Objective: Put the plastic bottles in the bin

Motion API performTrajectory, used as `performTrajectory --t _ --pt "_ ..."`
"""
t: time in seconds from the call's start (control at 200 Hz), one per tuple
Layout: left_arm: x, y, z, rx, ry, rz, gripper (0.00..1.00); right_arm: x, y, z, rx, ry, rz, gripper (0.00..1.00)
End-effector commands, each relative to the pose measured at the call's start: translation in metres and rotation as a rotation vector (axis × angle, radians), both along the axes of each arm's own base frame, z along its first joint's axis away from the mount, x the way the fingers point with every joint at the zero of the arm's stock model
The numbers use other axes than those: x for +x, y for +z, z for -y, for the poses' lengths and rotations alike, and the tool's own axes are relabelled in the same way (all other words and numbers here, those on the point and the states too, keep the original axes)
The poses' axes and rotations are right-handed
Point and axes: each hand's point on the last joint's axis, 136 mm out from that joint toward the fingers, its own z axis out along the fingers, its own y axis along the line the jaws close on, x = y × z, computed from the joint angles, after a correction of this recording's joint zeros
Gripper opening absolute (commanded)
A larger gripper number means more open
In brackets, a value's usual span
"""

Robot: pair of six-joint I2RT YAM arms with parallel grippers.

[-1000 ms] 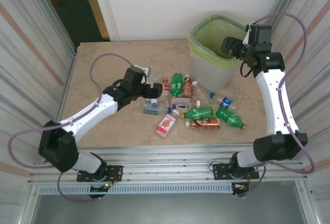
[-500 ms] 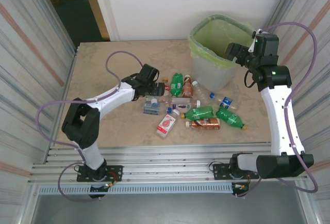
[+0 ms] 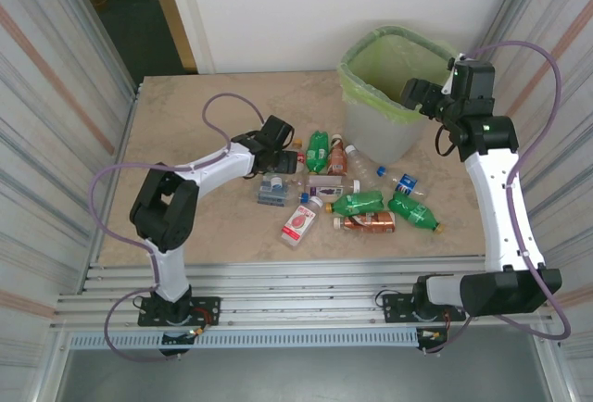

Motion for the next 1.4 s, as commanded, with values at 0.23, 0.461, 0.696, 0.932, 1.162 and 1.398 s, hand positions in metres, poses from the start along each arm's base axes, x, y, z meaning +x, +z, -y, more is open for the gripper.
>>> performTrajectory --t 0.23,0.461,0.696,0.932,1.162,1.398 --pt "0.001 0.006 -0.002 0.007 0.029 0.003 0.69 0.007 -0.005 -0.007 0.037 0.01 0.001 0.98" --pt "-0.005 0.021 -0.004 -0.018 0.025 0.029 0.59 0.006 -0.003 -0.01 0.047 0.018 0.008 0.98" --pt "-0.015 0.058 -0.004 -0.109 0.001 0.1 0.57 0.001 0.004 -0.021 0.089 0.052 0.027 0.98" --pt "-0.03 0.108 0.005 -0.267 -0.073 0.225 0.54 -0.004 0.016 -0.059 0.204 0.184 0.058 0.98" --pt "-0.047 0.159 0.019 -0.455 -0.193 0.362 0.54 -0.008 0.021 -0.133 0.361 0.469 0.057 0.98" --pt "-0.064 0.198 0.033 -0.624 -0.341 0.464 0.53 -0.017 0.013 -0.209 0.435 0.742 0.009 0.98"
